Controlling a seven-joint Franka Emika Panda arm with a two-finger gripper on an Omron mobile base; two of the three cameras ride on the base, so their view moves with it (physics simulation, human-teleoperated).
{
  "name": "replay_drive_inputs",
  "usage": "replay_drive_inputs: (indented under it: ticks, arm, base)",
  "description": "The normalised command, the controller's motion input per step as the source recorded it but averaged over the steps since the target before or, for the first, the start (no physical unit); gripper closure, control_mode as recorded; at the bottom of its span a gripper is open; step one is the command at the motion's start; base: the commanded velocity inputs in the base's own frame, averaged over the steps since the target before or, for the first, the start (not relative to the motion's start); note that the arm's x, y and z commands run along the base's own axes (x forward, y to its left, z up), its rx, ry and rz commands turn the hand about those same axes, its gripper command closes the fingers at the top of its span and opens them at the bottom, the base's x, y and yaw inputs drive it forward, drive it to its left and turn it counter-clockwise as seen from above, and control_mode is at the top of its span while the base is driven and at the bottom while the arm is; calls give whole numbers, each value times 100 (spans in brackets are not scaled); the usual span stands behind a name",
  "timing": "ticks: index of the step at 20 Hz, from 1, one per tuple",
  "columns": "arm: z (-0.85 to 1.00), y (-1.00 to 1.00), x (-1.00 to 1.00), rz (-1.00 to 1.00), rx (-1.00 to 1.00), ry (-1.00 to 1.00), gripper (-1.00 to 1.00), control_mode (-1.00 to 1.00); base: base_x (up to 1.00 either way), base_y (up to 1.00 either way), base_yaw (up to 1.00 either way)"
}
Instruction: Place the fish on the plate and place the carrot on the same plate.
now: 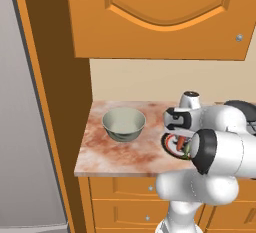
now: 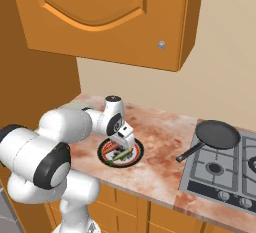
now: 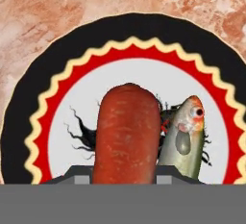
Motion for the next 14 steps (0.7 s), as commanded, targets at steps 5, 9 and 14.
replay_drive_inputs:
  ticks: [5,9,14]
  arm:
    - [0,0,1,0,0,1,-100,-100]
    - [0,-2,0,0,0,0,-100,-100]
    - [3,-4,-25,0,0,-3,-100,-100]
  base:
    - [0,0,0]
    - [0,0,0]
    - [0,0,0]
